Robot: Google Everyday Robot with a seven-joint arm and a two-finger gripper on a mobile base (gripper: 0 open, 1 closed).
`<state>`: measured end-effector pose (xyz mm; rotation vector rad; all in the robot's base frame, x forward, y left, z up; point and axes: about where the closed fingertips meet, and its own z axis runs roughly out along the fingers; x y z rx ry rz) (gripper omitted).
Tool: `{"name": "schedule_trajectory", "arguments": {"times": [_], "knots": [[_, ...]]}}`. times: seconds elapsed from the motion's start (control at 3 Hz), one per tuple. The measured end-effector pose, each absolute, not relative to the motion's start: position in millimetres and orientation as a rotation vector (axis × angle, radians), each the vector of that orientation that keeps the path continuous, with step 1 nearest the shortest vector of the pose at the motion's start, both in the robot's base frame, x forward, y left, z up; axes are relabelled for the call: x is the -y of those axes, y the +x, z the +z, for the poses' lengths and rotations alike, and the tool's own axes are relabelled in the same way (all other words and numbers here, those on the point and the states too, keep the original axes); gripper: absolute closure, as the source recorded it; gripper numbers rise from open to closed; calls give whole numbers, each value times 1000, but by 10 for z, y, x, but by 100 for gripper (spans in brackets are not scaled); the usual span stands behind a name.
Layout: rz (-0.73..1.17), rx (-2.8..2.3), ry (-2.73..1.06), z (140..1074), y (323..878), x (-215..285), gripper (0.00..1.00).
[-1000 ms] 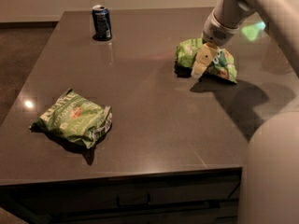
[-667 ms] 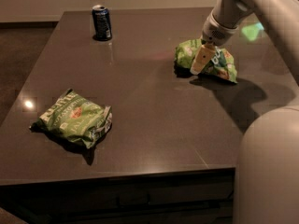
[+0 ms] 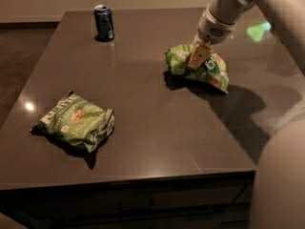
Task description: Move green rice chip bag near green jalapeno chip bag
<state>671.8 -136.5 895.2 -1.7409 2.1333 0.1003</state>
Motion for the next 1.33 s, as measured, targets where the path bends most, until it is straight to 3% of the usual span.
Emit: {"name": "schedule_trajectory", "arguments": {"times": [0.33, 0.67, 1.0, 1.33], "knots": [[162, -2038, -1838, 9118, 6379, 990, 100], [220, -1951, -1932, 9161, 6069, 642, 100], [309, -1890, -2016, 9050, 5827, 330, 98], [372, -1853, -2048, 9012, 5704, 168, 74]]}}
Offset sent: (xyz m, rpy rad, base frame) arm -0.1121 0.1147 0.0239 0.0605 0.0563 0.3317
